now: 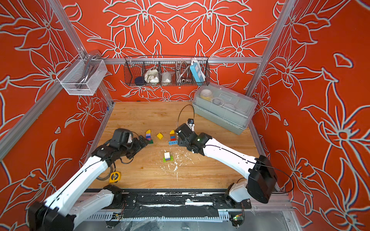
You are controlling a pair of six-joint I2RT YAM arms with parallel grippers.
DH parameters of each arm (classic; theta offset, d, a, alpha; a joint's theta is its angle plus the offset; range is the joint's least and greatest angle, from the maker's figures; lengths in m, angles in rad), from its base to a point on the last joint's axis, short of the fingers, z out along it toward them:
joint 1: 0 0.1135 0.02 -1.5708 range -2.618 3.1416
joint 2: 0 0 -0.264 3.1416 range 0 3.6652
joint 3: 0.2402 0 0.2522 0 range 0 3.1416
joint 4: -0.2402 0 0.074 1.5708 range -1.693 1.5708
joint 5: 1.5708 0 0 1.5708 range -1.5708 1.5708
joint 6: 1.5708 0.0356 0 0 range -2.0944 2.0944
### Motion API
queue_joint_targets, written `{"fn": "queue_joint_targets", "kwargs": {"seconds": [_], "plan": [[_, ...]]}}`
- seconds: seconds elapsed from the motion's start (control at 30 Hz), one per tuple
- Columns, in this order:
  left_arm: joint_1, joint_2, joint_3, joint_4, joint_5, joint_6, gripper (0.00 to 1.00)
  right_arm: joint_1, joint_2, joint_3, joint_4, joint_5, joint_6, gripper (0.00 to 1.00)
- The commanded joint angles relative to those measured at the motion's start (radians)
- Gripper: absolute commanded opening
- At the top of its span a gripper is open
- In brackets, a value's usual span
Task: Assemble the number 1 with lego
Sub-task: Assemble the lego brick with the lego brick, then pick up the lego brick from the center of the board.
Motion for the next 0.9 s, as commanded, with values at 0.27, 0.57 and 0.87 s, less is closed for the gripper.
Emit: {"fn": "queue_joint_targets", "kwargs": {"seconds": [0.27, 0.57, 0.87], "plan": [[-0.116, 0.693, 0.666, -0.402, -0.140, -0.040, 0.96, -0.058, -0.072, -0.076, 0.189, 0.019, -0.103, 0.94], [-0.128, 0.957, 0.933, -0.608, -0.198, -0.228, 0.72, -0.059, -0.136, -0.130, 0.229, 0.059, -0.108, 0.93], [-0.126, 1.026, 0.949, -0.565, -0.165, -0.360, 0.75, -0.063, -0.171, -0.164, 0.263, 0.039, -0.103, 0.93]]}}
